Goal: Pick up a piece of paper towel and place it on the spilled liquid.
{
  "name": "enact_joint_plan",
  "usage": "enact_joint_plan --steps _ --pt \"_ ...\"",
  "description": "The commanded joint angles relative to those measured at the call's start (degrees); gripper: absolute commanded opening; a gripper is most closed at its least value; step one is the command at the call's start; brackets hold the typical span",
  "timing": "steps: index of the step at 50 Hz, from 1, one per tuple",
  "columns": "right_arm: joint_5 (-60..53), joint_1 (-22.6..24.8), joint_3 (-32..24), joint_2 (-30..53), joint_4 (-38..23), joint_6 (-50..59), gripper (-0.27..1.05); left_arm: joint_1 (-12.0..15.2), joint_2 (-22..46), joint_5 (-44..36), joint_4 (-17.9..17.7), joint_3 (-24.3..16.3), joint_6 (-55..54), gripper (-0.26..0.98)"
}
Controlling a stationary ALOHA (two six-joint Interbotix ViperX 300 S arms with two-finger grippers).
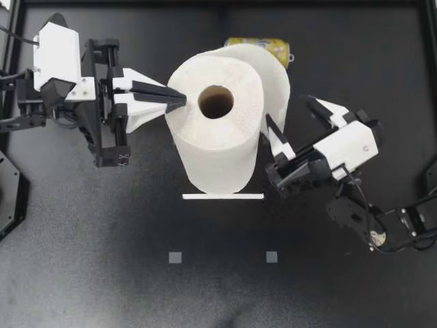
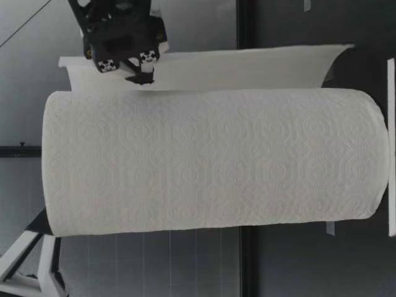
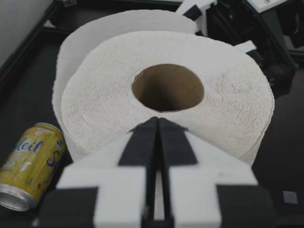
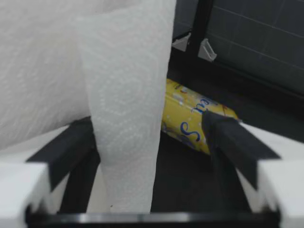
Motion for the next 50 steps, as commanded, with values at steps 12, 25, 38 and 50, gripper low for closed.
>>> enact_joint_plan --steps 12,25,38,50 --pt "-0.97 -1.32 -2.20 -0.09 -4.04 0.00 0.69 0.35 -0.26 0.18 0.00 0.00 -0.09 0.11" --pt "-0.88 -1.32 -2.20 0.26 -4.13 -0.09 0.43 0.35 -0.26 0.18 0.00 0.09 -0.18 0.11" --pt "-1.67 -0.97 -0.97 -0.62 -3.52 -0.09 -0.12 0.35 -0.26 0.18 -0.09 0.79 -0.53 0.11" --pt "-1.67 1.05 0.18 -1.93 -1.14 -0.70 -0.13 0.35 0.26 1.76 -0.35 1.23 -0.79 0.10"
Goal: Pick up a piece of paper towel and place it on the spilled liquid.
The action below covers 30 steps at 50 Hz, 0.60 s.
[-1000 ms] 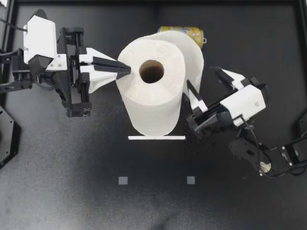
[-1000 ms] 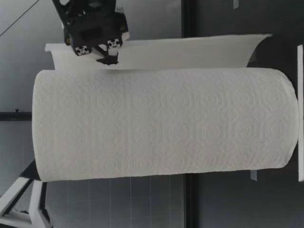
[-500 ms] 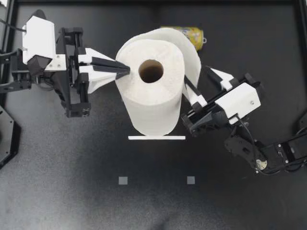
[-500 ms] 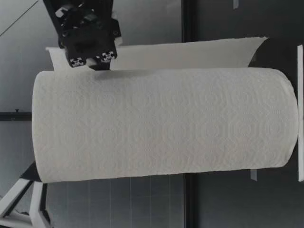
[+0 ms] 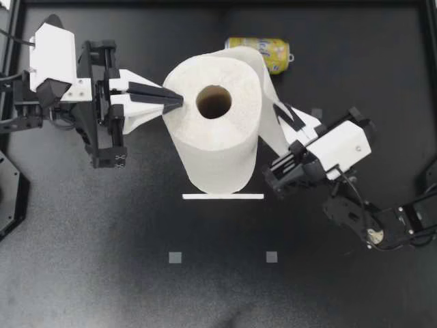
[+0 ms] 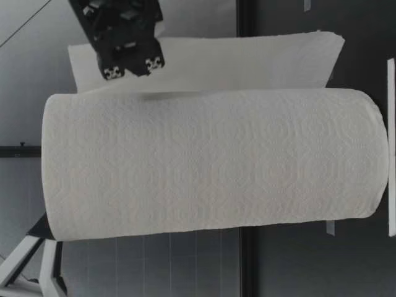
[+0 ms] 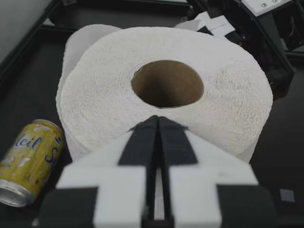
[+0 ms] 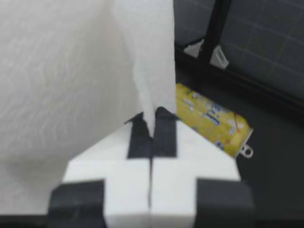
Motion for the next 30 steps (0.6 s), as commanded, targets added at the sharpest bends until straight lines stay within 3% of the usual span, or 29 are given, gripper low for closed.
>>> enact_joint_plan --steps 1,11,30 --pt "0.09 1.05 -0.26 -2.20 0.79 -0.09 -0.13 0.35 0.79 1.41 -0.09 0.26 -0.18 0.10" --pt "0.62 2.99 0.62 -3.69 4.04 -0.26 -0.13 0.35 0.97 2.37 -0.09 0.35 -0.26 0.10" --pt "1.23 4.39 4.57 -4.75 17.31 -4.31 -0.13 0.70 2.11 6.77 -0.79 1.05 -0.62 0.10"
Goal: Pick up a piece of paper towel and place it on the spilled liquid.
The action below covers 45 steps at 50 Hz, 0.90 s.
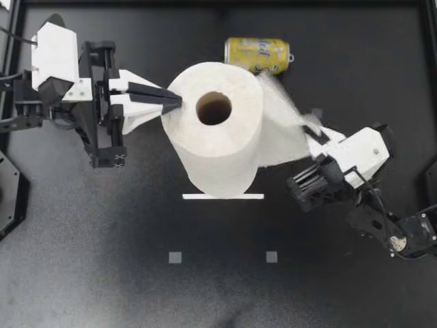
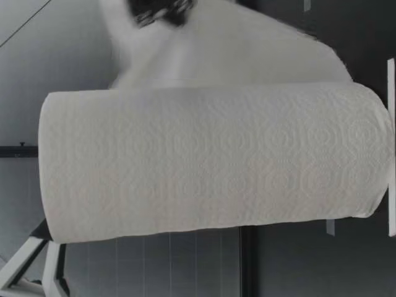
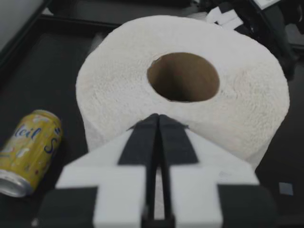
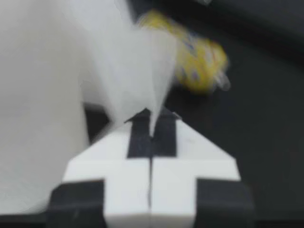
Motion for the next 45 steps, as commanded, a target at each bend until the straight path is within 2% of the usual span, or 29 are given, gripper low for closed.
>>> enact_joint_plan --steps 1,11,18,26,34,39,45 --pt "1.23 0.44 0.18 -1.67 3.16 -1.32 -0.13 0.53 2.37 2.72 -0.35 1.05 -0.26 0.10" --pt "4.31 0.62 2.46 -3.25 8.53 -6.33 -0.13 0.79 2.64 2.29 -0.53 1.32 -0.18 0.10" --pt "12.83 1.14 3.60 -4.31 15.29 -16.70 -0.13 0.79 2.64 2.29 -0.53 1.41 -0.18 0.10" --pt "20.21 1.14 3.16 -3.43 19.42 -26.63 -0.13 0.79 2.64 2.20 -0.70 1.32 -0.26 0.10" --pt "19.16 1.05 3.87 -5.27 18.90 -26.81 -0.13 0.79 2.64 1.76 -1.23 1.49 -0.26 0.10" --pt "10.90 0.62 5.98 -7.65 15.47 -22.68 -0.13 0.79 2.55 0.70 -1.23 1.49 -0.09 0.10" --pt "0.35 -2.72 10.99 -10.72 11.95 -13.01 -0.13 0.79 2.46 -0.09 -1.23 1.49 0.00 0.10"
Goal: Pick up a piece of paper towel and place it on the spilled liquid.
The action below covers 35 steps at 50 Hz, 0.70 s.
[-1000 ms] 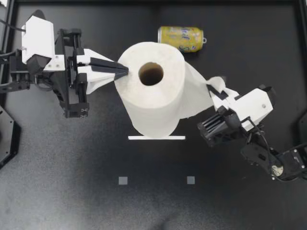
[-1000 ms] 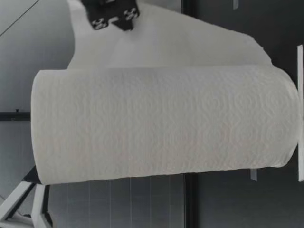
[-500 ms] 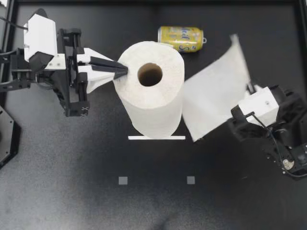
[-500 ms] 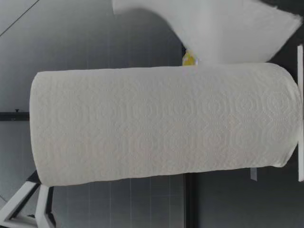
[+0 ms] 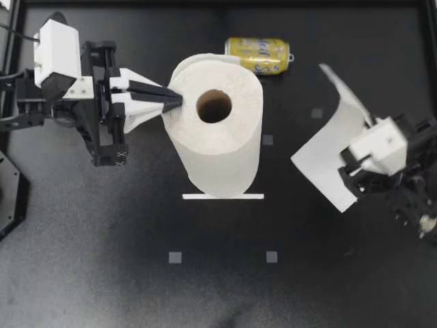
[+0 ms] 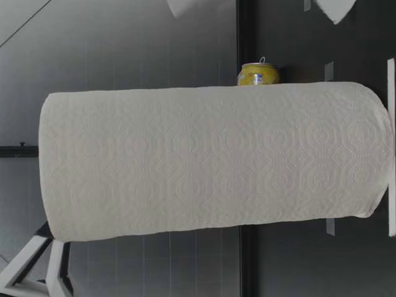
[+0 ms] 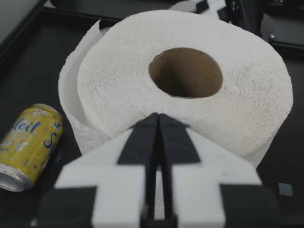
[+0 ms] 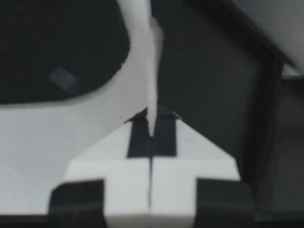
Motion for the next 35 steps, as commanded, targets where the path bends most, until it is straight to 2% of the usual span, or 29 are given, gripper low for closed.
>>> enact_joint_plan --steps 1,12,20,35 --pt "-6.15 -2.55 2.72 -2.90 -2.55 5.01 -0.13 0.35 1.93 0.53 -0.09 1.32 -0.09 0.10" --pt "-16.35 -9.76 8.53 -6.86 -10.20 13.89 -0.13 0.35 1.32 -2.46 0.00 1.58 0.09 0.10" --pt "-26.10 -18.98 9.58 -6.06 -16.00 14.06 -0.13 0.35 1.32 -4.57 -0.09 1.67 -0.09 0.10" --pt "-34.80 -31.29 9.32 -1.67 -22.24 13.97 -0.13 0.35 1.14 -10.11 -0.09 1.67 0.44 0.10"
